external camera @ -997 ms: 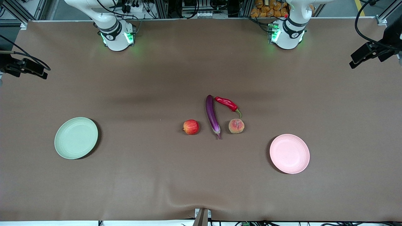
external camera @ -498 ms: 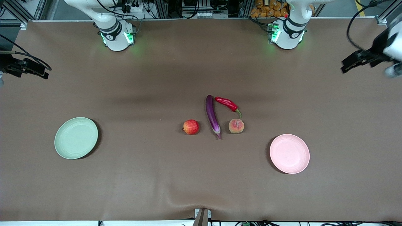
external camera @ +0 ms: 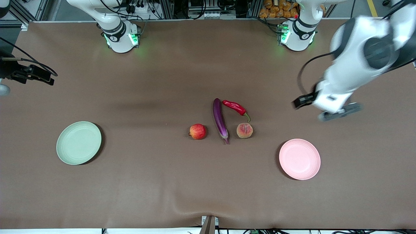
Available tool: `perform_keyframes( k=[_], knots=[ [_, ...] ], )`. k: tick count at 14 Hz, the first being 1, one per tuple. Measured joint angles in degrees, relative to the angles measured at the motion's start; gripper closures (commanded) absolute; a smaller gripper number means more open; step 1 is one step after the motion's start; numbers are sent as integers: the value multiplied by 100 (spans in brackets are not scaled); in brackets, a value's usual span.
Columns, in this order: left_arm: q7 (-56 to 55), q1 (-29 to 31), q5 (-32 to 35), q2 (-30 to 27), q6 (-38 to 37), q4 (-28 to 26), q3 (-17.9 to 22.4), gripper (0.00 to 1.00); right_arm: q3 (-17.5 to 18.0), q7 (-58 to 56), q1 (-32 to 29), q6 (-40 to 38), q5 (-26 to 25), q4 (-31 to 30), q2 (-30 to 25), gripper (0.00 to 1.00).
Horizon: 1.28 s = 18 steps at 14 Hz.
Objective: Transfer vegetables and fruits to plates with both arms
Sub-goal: 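Reach the left gripper to the red chili and grasp it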
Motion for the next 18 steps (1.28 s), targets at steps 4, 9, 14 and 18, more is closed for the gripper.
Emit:
perform_keyframes(
  k=[4, 9, 14, 18],
  knots=[
    [-2312, -706, 1, 768, 1354, -487, -203, 0, 14, 0, 9, 32, 6, -2, 72, 0],
    [-4284, -1360, 450, 1294, 1991, -846, -203, 1, 30, 0, 41, 114, 9, -3, 109, 0],
    [-5884, -1807, 911, 1944, 2765, -856, -199, 6, 38, 0, 91, 204, 36, -8, 155, 0],
    [-6282, -1876, 1059, 2236, 2889, -855, -198, 9, 41, 17, 243, 376, 245, -9, 303, 0]
  ],
)
